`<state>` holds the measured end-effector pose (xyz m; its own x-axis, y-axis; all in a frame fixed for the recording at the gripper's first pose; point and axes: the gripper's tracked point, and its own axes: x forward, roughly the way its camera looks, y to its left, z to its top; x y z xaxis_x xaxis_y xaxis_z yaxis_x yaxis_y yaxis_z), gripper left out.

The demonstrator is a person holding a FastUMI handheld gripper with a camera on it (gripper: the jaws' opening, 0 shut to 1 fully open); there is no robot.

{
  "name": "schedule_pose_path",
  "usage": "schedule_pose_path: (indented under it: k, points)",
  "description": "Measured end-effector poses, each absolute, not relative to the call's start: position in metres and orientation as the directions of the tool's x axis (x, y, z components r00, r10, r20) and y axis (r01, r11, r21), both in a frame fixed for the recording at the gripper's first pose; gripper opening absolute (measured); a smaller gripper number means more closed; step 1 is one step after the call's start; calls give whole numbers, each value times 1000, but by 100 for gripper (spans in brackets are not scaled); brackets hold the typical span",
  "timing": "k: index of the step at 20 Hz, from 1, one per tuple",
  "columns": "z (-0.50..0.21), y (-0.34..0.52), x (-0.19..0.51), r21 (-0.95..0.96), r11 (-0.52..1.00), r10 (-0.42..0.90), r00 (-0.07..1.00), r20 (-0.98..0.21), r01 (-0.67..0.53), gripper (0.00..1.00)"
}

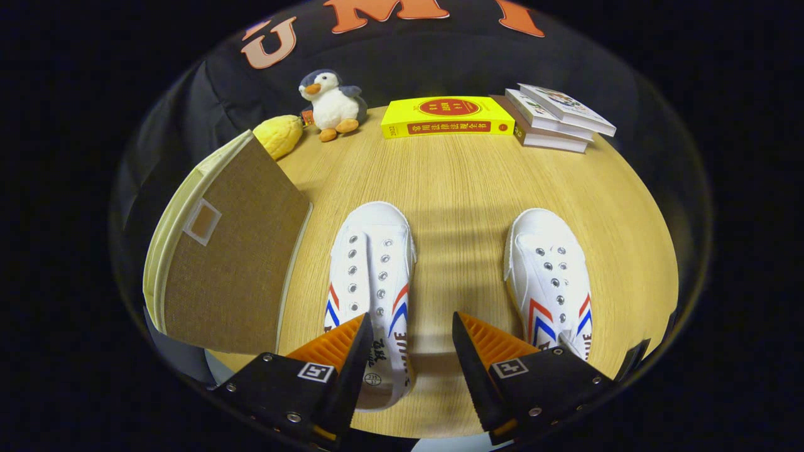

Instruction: Open the storage box then place both shoes into the box .Put the left shoe in first, then the right shoe, with the right side of both shoes facing outward in a uniform manner.

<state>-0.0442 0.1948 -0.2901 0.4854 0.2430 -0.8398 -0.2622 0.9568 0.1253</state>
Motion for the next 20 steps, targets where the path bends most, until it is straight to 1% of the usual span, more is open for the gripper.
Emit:
schedule_pose_path:
  k: [2, 3, 5, 6, 7, 9, 11, 12, 13, 14, 15, 16, 17, 20]
  points:
    - [-296, 198, -43, 124, 953, 246, 468, -849, -276, 71]
    - [-300, 200, -44, 125, 950, 249, 457, -854, -284, 65]
    - [-307, 207, -46, 139, 944, 262, 424, -867, -299, 58]
    - [-309, 209, -44, 146, 944, 267, 424, -865, -295, 55]
    - [-310, 209, -45, 153, 943, 271, 411, -870, -296, 50]
    - [-313, 209, -46, 198, 938, 301, 384, -873, -284, 49]
    - [-314, 212, -49, 272, 931, 348, 361, -865, -245, 47]
    - [-313, 217, -51, 308, 918, 383, 361, -850, -250, 35]
    - [-314, 219, -47, 300, 915, 388, 387, -836, -269, 23]
    - [-312, 216, -46, 281, 914, 386, 412, -825, -293, 18]
    - [-308, 215, -47, 277, 919, 378, 433, -819, -279, 9]
    - [-305, 216, -47, 296, 925, 375, 453, -809, -238, 4]
    - [-300, 218, -45, 317, 925, 380, 473, -794, -210, 0]
    - [-275, 223, -40, 382, 913, 396, 520, -756, -140, 0]
